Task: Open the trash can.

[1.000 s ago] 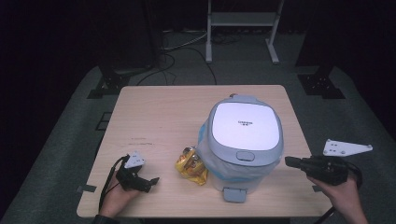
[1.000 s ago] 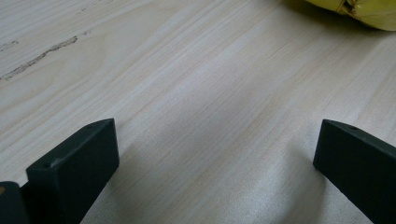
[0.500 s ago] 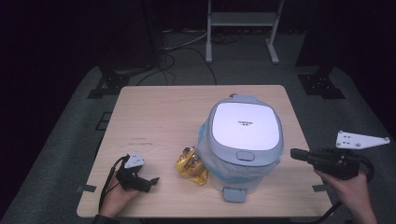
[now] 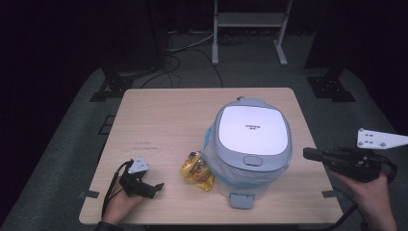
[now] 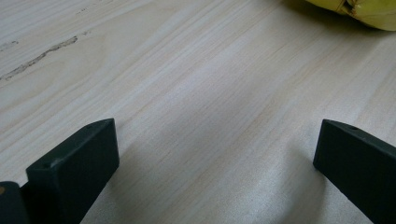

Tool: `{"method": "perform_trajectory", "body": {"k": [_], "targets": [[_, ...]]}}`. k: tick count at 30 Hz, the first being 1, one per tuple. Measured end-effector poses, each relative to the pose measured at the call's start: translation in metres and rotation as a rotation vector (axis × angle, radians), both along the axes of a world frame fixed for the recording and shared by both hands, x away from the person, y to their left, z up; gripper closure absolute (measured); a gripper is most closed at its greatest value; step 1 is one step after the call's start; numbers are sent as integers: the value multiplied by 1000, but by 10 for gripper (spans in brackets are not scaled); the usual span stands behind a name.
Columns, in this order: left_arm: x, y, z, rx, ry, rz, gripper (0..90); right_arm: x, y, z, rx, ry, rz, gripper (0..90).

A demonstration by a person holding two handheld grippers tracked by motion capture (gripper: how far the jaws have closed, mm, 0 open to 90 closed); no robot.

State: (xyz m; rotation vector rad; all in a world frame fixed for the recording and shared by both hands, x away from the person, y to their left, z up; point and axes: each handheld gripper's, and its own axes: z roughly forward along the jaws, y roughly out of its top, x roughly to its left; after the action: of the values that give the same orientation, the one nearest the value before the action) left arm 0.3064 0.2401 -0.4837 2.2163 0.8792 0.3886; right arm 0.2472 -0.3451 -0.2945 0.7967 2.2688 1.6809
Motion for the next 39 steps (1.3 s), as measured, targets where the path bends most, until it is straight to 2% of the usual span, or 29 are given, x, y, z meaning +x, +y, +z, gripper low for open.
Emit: {"method": "perform_trajectory", "body": {"k": [5,14,39], "targets": [[0,0,0,-2,-2,0,0,-3,5,12,25,-18,29,900],[0,0,0,-2,-2,0,0,-6,18,23,47,-39,80,900],[0,0,0,-1,-2,0,0,-2,64,33,28,-64,179,900]]}}
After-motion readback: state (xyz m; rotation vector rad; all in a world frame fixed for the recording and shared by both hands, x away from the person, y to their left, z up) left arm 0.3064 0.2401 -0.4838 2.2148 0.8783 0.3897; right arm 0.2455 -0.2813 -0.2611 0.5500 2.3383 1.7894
